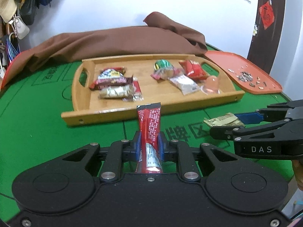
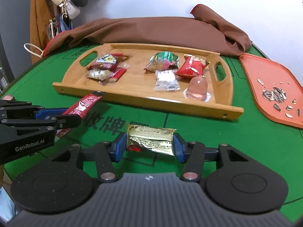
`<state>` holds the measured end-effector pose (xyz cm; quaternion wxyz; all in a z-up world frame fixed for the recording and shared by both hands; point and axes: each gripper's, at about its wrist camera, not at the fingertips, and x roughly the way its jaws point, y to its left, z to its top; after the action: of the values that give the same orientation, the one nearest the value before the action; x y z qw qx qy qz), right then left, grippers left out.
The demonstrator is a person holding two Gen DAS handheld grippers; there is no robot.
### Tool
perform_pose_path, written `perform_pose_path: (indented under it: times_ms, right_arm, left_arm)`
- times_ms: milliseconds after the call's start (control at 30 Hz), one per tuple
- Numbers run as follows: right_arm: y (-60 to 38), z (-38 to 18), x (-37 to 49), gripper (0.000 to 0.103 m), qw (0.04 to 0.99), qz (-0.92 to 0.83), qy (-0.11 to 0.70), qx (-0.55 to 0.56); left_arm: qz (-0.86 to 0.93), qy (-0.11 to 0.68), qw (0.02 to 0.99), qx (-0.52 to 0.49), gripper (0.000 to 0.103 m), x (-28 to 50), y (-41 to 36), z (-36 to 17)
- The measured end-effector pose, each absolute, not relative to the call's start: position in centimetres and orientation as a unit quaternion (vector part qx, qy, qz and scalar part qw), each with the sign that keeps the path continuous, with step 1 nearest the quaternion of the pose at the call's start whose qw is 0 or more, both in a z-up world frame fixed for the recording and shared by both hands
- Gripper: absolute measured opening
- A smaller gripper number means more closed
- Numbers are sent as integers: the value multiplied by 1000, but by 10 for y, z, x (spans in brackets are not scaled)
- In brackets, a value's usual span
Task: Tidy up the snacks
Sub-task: 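Carry the red stick and gold sachet onto the bamboo tray and open both tools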
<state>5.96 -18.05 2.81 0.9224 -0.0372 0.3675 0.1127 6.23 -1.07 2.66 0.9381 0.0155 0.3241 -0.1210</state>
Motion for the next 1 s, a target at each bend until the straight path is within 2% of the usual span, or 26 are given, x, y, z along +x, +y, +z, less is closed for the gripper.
perform_pose_path:
  times_ms: [500, 1000]
  right_arm:
    - [-187, 63, 97, 55, 937, 92, 335, -23]
    - [-210, 89, 182, 55, 937, 30, 349, 7]
  left_arm:
    - [-103, 319, 942, -10, 17, 118, -6, 59]
    - [-80, 335, 939, -16, 17, 204, 3, 82]
